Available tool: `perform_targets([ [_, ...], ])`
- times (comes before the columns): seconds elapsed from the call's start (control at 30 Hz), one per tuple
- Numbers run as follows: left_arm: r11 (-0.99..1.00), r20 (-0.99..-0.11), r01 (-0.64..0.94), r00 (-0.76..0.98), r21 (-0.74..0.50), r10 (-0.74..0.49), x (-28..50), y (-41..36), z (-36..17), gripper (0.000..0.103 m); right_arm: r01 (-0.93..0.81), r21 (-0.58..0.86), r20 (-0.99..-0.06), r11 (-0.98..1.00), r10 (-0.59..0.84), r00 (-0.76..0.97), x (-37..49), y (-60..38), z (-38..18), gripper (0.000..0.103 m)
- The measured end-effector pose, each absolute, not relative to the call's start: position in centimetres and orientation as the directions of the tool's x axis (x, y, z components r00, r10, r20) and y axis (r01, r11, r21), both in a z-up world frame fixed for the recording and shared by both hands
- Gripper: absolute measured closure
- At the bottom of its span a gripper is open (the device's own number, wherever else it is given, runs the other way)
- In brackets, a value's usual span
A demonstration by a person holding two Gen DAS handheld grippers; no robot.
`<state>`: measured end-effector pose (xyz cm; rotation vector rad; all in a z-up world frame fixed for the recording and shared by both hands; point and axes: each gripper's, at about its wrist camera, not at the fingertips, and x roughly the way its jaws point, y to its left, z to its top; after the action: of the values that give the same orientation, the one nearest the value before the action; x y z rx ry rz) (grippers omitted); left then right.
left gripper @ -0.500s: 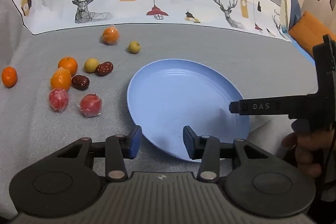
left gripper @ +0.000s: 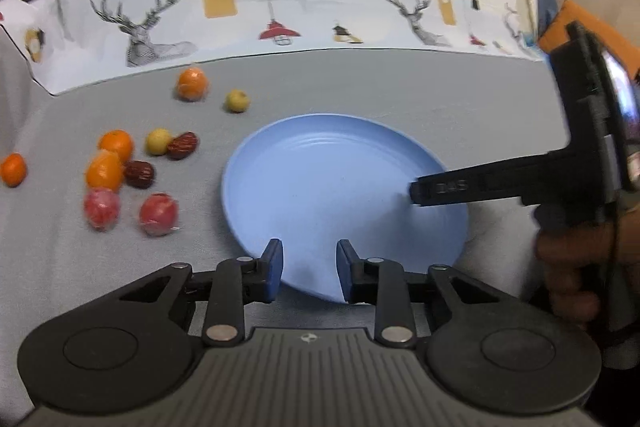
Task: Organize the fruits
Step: 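Move both tools from the blue plate toward the fruit pile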
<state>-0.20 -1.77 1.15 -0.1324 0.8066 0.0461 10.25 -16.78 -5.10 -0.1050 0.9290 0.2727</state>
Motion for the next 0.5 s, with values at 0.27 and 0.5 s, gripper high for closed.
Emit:
perform_targets([
  [0.27,0.995,-0.674,-0.050,0.739,-0.089,-0.023,-0.6,-2.2,1.3,0.070,-0.224,0.009,-0.756,0.975,0.153,0.636,9.7,-17.4,-4.5,0.032],
  [0.5,0.961,-0.702,-0.190,0.712,-0.201,-0.006,0.4,0.9,0.8,0.070,-0.222,0.015,-0.789,0.975,0.148,0.596,10.0,-17.9,-5.2,0.029],
])
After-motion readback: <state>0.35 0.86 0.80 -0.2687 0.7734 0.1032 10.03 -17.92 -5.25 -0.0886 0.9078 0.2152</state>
